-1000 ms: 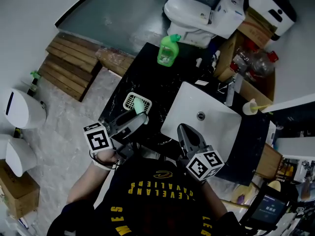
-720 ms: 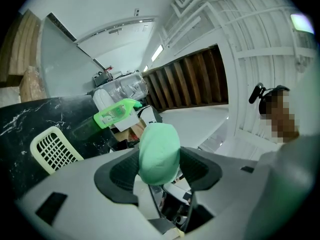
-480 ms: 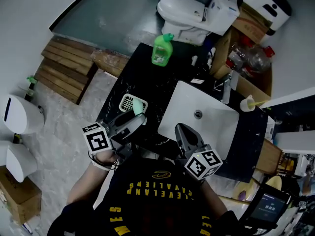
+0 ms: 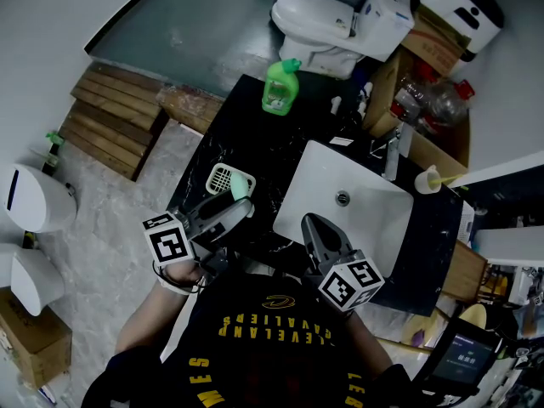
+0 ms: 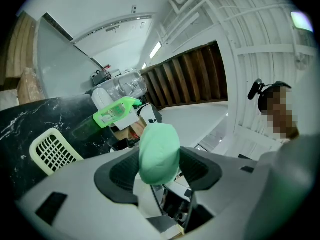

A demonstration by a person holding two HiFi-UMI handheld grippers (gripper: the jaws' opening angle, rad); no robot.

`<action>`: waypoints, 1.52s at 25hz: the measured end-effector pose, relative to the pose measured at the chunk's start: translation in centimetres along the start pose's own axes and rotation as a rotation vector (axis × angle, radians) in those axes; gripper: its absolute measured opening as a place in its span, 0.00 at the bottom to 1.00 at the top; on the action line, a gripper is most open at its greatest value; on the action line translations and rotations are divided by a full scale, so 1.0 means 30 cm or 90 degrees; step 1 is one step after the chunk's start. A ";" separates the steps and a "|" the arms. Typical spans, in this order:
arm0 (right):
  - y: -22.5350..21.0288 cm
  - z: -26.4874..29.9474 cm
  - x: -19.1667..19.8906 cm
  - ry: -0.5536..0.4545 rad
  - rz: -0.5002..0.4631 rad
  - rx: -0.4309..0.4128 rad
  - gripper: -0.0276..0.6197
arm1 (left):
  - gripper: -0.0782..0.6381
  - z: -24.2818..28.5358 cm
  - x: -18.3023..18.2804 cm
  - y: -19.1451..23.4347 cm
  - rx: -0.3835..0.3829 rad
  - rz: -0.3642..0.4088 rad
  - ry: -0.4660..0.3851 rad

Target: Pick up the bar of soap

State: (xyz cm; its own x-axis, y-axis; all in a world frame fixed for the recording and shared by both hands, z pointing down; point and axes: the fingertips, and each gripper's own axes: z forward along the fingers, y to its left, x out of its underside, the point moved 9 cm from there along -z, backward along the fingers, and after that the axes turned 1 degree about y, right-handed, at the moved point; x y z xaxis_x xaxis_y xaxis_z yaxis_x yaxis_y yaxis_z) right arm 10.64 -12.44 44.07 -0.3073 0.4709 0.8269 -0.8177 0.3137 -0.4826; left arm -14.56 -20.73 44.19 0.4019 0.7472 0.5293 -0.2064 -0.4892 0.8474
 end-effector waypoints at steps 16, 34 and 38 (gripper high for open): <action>-0.003 0.004 -0.003 0.001 0.003 0.000 0.07 | 0.48 0.001 -0.007 0.007 0.000 0.008 0.008; -0.002 0.007 -0.004 0.003 0.000 0.002 0.07 | 0.48 0.006 -0.008 0.004 0.010 0.018 0.018; -0.005 0.008 -0.009 0.001 0.002 0.007 0.07 | 0.48 0.008 -0.012 0.008 0.007 0.019 0.020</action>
State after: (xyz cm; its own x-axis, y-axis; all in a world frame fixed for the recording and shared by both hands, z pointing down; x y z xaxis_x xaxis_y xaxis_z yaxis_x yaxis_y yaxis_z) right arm 10.72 -12.82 43.98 -0.3097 0.4731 0.8248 -0.8216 0.3034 -0.4826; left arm -14.54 -21.23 44.18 0.3672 0.7457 0.5560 -0.2076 -0.5170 0.8304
